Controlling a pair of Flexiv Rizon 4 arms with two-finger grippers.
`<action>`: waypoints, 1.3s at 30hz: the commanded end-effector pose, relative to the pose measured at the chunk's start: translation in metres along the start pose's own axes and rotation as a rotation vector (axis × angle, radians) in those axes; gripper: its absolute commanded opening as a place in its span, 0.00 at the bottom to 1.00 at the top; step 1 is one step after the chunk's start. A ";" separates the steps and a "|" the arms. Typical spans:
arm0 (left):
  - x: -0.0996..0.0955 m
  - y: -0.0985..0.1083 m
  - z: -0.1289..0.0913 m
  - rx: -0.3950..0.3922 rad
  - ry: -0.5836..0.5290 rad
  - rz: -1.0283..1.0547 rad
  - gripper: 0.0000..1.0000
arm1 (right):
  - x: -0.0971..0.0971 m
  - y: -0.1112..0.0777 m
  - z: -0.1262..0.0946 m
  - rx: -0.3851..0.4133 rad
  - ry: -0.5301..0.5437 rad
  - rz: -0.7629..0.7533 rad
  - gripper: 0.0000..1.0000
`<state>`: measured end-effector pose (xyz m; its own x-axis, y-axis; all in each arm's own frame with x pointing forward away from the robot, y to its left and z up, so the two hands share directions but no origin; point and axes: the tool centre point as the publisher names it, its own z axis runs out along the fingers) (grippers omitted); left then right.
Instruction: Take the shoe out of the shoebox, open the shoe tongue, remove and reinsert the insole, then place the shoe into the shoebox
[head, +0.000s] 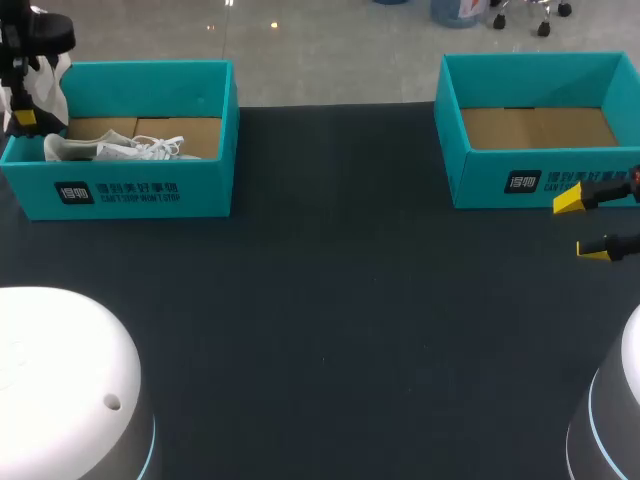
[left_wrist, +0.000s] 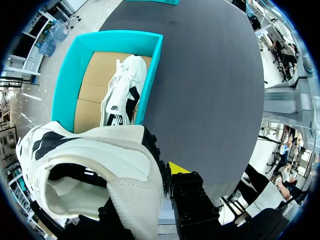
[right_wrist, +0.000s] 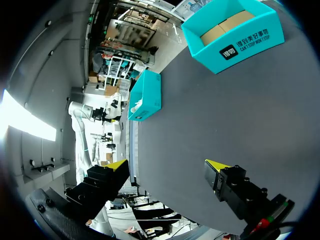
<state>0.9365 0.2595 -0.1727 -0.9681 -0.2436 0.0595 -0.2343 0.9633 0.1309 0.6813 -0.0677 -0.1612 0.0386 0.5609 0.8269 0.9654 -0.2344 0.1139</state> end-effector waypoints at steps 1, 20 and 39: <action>-0.002 0.000 -0.002 -0.001 0.005 0.002 0.00 | 0.000 -0.001 0.000 -0.002 -0.003 0.001 1.00; -0.037 0.022 -0.010 0.009 -0.022 -0.023 0.00 | 0.000 -0.001 0.000 -0.002 -0.003 0.001 1.00; -0.141 0.033 0.007 0.020 -0.067 0.003 0.00 | 0.000 -0.001 0.000 -0.002 -0.003 0.001 1.00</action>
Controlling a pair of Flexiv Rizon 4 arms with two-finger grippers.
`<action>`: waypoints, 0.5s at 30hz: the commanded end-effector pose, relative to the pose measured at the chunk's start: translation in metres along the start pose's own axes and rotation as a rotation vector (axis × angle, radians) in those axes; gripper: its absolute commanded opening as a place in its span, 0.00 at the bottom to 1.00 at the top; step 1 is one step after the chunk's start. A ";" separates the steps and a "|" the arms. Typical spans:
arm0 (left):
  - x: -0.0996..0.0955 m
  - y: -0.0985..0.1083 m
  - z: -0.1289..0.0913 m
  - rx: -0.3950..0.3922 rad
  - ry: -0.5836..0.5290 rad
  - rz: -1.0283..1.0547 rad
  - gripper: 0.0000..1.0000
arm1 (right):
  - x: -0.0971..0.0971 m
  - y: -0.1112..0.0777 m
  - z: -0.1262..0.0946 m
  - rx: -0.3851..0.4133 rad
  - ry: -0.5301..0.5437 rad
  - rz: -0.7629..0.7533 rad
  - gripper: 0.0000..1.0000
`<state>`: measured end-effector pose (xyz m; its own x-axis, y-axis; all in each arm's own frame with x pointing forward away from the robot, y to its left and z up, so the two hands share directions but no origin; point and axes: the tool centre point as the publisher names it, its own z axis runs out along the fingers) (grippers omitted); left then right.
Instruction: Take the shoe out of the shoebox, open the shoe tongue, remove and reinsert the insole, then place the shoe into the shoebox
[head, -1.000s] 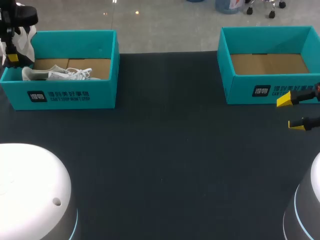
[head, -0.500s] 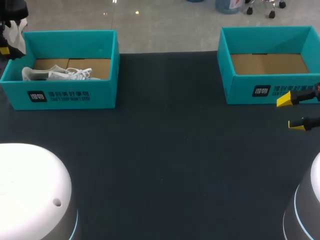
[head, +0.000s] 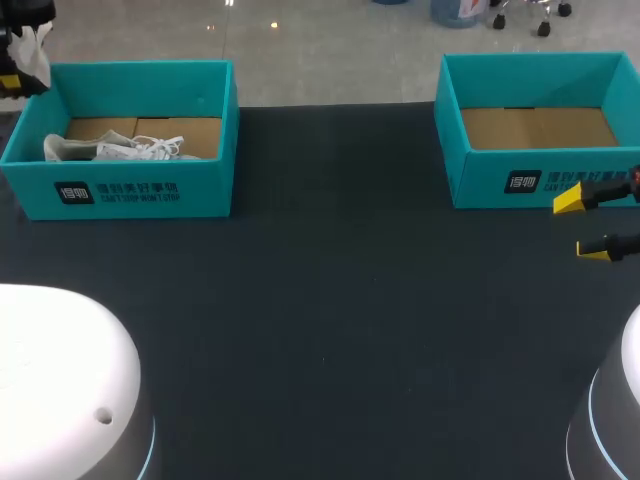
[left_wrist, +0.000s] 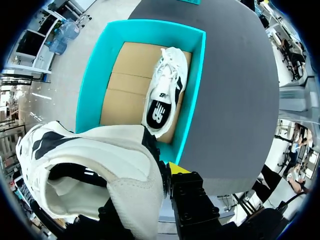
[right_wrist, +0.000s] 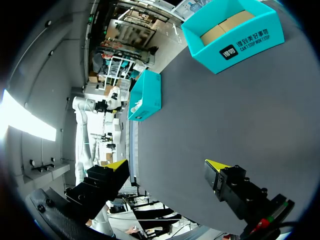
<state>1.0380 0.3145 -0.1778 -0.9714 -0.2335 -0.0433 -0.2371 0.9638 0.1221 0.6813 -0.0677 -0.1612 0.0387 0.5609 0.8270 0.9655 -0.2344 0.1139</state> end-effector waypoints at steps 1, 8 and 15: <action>-0.033 0.005 0.009 0.027 0.035 0.006 0.00 | 0.000 -0.001 0.000 -0.002 -0.003 0.001 1.00; -0.050 0.001 0.018 0.044 0.048 0.114 0.00 | 0.000 -0.001 0.000 -0.002 -0.003 0.001 1.00; -0.057 -0.007 0.016 -0.047 0.043 0.577 0.00 | 0.000 -0.001 0.000 -0.002 -0.003 0.001 1.00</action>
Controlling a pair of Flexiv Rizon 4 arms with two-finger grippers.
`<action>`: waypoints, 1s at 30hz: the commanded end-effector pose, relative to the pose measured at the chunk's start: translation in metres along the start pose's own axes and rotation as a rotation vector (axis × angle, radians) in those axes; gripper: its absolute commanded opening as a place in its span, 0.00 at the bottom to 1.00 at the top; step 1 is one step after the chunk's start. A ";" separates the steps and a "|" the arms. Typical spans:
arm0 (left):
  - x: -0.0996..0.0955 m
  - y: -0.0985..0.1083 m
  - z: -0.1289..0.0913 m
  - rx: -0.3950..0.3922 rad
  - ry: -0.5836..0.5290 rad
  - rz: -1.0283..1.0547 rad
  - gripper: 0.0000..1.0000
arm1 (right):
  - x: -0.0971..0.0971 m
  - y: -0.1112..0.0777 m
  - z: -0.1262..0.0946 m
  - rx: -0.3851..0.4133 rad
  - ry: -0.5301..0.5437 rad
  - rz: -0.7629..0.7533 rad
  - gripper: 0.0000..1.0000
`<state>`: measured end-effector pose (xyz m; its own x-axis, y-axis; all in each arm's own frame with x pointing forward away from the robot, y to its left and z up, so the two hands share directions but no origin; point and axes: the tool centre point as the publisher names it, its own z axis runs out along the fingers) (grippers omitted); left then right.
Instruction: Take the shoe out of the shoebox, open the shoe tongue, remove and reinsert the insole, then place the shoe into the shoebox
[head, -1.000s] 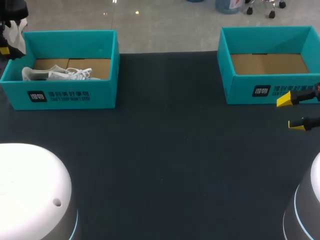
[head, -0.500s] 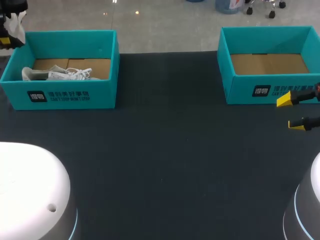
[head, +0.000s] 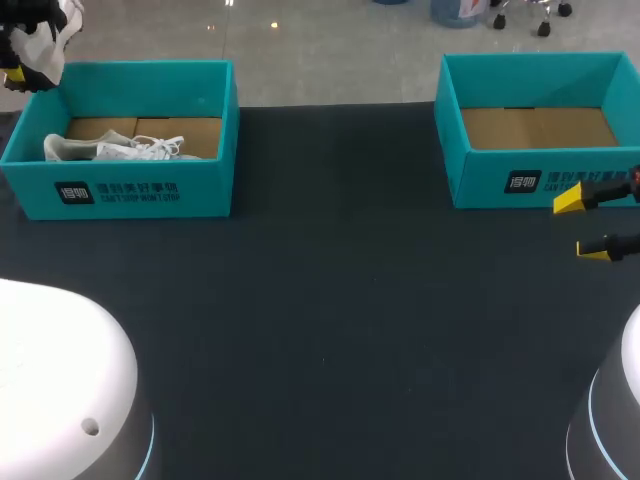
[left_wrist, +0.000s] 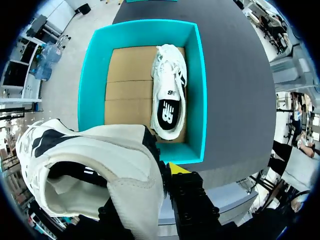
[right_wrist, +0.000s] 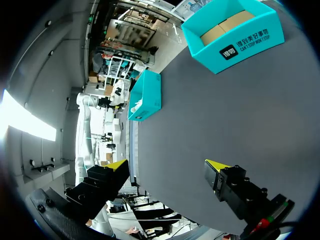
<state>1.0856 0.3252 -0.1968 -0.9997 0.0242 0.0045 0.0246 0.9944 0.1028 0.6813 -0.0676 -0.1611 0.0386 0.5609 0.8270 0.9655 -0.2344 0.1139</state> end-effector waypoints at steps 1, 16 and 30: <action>-0.010 -0.001 -0.006 -0.103 0.034 0.393 0.00 | 0.000 -0.001 0.000 -0.002 -0.003 0.001 1.00; -0.004 0.003 -0.011 -0.120 0.044 0.640 0.00 | 0.000 -0.001 0.000 -0.002 -0.003 0.001 1.00; -0.004 0.003 -0.011 -0.112 0.020 0.801 0.00 | 0.000 -0.001 0.000 -0.002 -0.003 0.001 1.00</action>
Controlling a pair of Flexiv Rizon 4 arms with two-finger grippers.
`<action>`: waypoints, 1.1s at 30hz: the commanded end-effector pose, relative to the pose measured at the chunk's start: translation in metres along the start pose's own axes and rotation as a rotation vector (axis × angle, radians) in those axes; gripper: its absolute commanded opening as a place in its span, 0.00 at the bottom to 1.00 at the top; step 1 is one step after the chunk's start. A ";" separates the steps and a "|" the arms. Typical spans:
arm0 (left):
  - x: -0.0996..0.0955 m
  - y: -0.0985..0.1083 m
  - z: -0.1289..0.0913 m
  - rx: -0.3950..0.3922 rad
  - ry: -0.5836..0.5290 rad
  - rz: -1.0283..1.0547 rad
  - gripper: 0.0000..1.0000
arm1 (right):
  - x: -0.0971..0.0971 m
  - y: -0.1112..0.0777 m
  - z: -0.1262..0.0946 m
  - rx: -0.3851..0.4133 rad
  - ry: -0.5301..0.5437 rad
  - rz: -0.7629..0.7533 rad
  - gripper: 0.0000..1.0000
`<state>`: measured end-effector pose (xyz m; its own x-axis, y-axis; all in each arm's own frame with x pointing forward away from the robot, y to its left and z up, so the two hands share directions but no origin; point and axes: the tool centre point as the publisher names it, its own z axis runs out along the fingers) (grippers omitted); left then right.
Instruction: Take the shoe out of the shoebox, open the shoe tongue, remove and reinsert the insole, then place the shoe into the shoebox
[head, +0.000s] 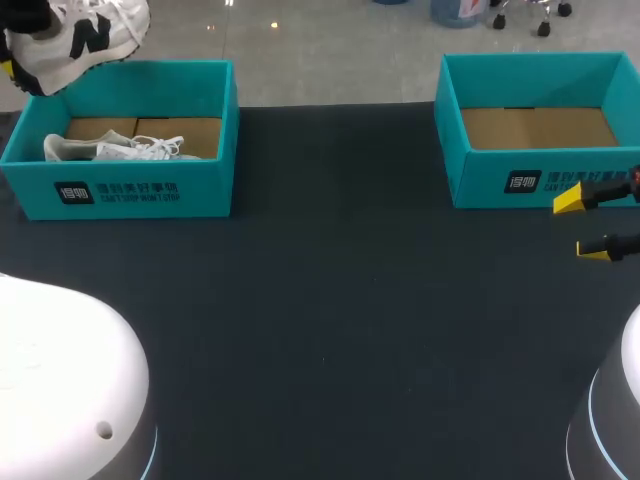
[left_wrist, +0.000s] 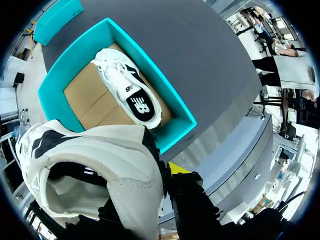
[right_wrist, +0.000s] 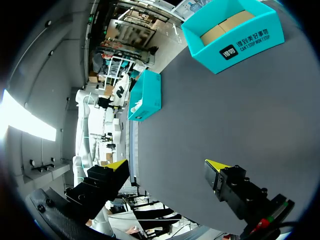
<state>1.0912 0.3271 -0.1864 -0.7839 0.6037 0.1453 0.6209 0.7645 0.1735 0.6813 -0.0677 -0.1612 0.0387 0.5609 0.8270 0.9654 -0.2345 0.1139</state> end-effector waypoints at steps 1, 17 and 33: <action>0.001 0.002 -0.002 -0.024 -0.055 0.214 0.00 | 0.000 -0.001 0.000 -0.002 -0.003 0.001 1.00; -0.016 0.035 -0.002 -0.130 -0.145 0.926 0.00 | 0.000 -0.001 0.000 -0.002 -0.003 0.001 1.00; -0.022 0.037 0.003 -0.147 -0.146 0.914 0.00 | 0.000 -0.001 0.000 -0.002 -0.003 0.001 1.00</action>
<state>1.1324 0.3434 -0.1825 0.0152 0.9885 0.1507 0.9853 -0.0405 0.1663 0.6813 -0.0677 -0.1612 0.0387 0.5609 0.8270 0.9654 -0.2345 0.1139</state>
